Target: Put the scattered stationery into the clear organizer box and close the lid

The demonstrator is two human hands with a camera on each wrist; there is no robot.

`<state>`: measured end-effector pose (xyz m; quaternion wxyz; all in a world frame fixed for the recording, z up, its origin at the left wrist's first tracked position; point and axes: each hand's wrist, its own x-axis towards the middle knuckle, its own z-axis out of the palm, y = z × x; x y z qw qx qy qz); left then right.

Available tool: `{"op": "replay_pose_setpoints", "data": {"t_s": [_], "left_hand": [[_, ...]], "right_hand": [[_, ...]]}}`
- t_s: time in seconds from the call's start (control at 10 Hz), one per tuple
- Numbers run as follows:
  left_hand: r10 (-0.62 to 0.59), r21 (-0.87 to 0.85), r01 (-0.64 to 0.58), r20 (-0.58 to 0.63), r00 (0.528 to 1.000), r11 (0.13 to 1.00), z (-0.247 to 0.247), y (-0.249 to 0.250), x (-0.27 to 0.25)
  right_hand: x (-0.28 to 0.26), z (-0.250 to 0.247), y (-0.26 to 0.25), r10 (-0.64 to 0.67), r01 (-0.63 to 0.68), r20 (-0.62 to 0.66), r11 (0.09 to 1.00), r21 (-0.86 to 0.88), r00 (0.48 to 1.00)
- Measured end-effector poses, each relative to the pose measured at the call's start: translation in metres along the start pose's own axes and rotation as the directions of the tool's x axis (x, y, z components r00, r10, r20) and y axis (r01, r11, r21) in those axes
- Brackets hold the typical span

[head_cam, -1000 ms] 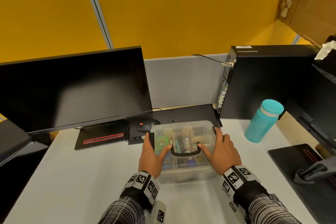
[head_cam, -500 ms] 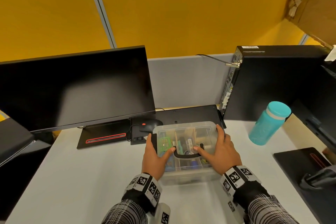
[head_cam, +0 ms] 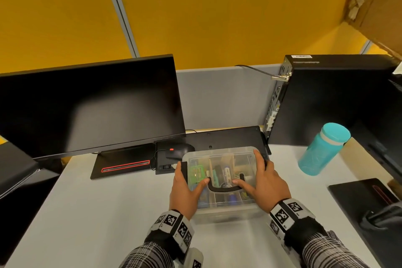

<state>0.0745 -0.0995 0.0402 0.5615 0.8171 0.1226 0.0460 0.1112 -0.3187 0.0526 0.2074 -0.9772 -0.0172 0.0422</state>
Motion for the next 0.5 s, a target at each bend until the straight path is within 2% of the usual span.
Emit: {"op": "replay_pose_setpoints", "data": {"t_s": [0.3,0.4,0.5], "left_hand": [[-0.028,0.051,0.027,0.022,0.999,0.998,-0.003,0.003,-0.002],[-0.023,0.048,0.020,0.077,0.997,0.999,-0.008,0.004,-0.004],[-0.048,-0.050,0.058,0.187,0.981,0.997,-0.021,-0.004,-0.019]], "right_hand": [[-0.002,0.003,0.005,0.091,-0.078,-0.029,0.951,0.299,0.995],[-0.014,0.000,0.010,0.130,-0.111,0.002,0.838,0.534,0.992],[-0.044,-0.009,0.018,0.106,-0.115,0.053,0.755,0.646,0.993]]}}
